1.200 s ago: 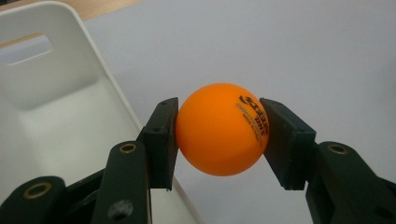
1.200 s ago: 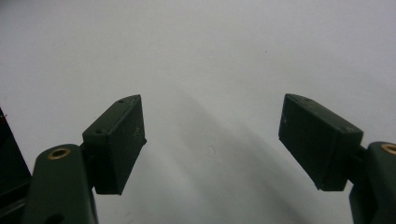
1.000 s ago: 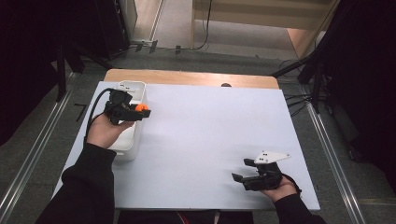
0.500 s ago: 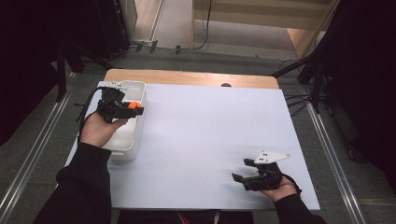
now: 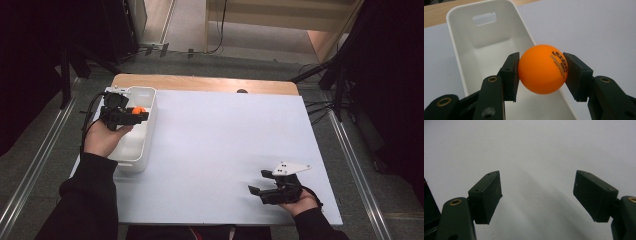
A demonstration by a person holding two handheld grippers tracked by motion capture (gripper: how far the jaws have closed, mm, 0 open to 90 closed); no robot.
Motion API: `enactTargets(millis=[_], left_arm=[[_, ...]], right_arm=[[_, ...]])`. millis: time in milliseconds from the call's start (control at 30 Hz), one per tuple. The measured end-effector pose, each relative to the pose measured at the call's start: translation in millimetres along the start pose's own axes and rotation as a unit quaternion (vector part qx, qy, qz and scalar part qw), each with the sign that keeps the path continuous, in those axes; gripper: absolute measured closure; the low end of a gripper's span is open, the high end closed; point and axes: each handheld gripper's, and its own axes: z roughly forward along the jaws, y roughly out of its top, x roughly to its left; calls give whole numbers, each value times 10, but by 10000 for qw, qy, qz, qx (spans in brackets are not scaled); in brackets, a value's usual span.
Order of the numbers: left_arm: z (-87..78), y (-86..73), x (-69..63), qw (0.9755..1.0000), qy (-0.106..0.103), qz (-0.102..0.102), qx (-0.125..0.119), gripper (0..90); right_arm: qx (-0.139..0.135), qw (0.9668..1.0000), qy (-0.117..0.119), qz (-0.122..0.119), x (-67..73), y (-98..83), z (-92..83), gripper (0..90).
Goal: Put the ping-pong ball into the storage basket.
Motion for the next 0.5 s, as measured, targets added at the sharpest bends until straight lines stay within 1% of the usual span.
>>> enactTargets(millis=[167, 267, 400, 500], left_arm=[[17, -11, 28, 9999, 59, -83, -17, 502], [39, -21, 48, 9999, 109, -102, 19, 502], [55, -34, 63, 9997, 155, -147, -71, 502], [63, -41, 72, 9997, 203, -143, -80, 502]], right_arm=[[4, 10000, -6, -2, 1, 0, 1, 215], [7, 10000, 1, -9, 1, 0, 2, 215], [6, 10000, -2, -4, 0, 0, 1, 215], [4, 10000, -9, -4, 1, 0, 1, 215]])
